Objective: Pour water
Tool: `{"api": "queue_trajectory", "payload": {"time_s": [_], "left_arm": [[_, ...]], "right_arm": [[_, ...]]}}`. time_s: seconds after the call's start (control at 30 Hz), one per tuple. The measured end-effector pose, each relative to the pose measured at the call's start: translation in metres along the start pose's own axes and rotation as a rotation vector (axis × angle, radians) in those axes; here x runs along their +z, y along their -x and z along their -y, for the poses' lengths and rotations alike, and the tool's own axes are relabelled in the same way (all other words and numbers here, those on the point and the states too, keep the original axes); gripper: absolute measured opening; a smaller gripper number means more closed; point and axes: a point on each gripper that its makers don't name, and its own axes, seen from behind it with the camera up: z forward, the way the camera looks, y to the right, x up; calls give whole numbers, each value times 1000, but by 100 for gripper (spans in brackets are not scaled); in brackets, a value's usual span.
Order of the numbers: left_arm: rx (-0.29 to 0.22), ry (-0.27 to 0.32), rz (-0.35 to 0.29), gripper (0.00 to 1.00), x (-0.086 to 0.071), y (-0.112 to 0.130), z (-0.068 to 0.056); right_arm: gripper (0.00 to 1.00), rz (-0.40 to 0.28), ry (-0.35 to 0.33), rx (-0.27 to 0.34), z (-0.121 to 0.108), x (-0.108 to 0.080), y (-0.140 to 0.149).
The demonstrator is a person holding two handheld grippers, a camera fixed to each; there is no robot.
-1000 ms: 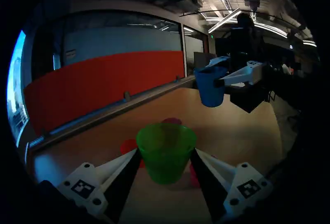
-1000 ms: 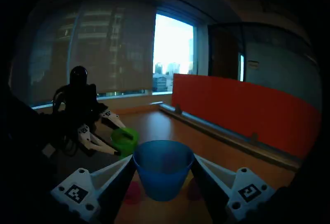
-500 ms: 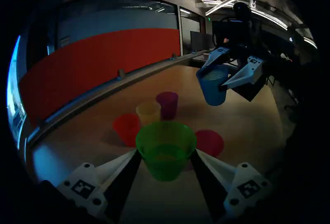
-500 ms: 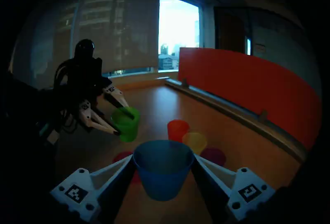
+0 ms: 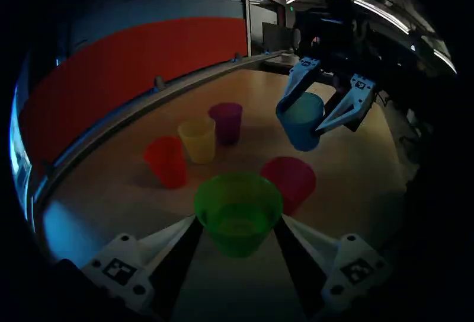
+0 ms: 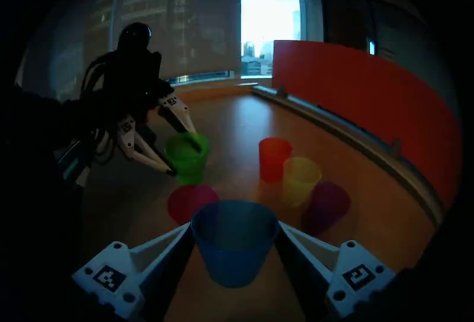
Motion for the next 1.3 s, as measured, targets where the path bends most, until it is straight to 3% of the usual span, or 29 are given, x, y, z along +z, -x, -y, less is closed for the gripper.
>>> {"api": "queue_trajectory", "payload": {"time_s": [0.5, 0.9, 1.3], "left_arm": [[22, 52, 99, 82, 12, 23, -4], [21, 69, 117, 83, 20, 30, -6], [17, 76, 114, 83, 18, 37, -7]], "right_arm": [[91, 82, -40, -1, 7, 24, 30], [91, 103, -44, -7, 6, 34, 42], [92, 89, -39, 9, 8, 31, 45]]}}
